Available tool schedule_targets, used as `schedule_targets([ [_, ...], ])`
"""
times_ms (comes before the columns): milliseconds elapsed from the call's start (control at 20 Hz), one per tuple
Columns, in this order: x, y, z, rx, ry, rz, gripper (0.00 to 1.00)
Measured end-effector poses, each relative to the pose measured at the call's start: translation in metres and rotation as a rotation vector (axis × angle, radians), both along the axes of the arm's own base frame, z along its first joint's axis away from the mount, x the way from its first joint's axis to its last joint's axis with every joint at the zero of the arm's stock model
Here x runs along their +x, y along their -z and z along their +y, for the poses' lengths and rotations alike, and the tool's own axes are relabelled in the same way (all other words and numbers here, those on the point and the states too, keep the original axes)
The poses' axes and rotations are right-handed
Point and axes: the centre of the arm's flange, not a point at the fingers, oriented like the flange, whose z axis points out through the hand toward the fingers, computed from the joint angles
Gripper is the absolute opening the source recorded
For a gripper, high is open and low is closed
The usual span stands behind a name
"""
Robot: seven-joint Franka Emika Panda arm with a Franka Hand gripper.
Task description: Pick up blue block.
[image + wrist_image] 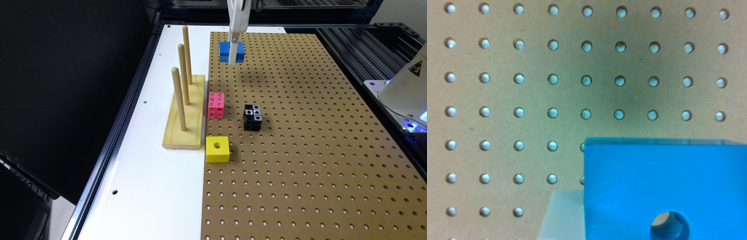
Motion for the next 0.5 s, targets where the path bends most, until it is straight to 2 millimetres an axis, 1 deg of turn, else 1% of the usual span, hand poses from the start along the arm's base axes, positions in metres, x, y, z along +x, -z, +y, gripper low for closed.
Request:
schedule_targets([
  [250,0.000,-0.018,0.002,-0.005,-0.003,-0.008,0.00],
  [500,-0.007,-0.065,0.004,-0.013,-0.004,-0.011,0.00],
])
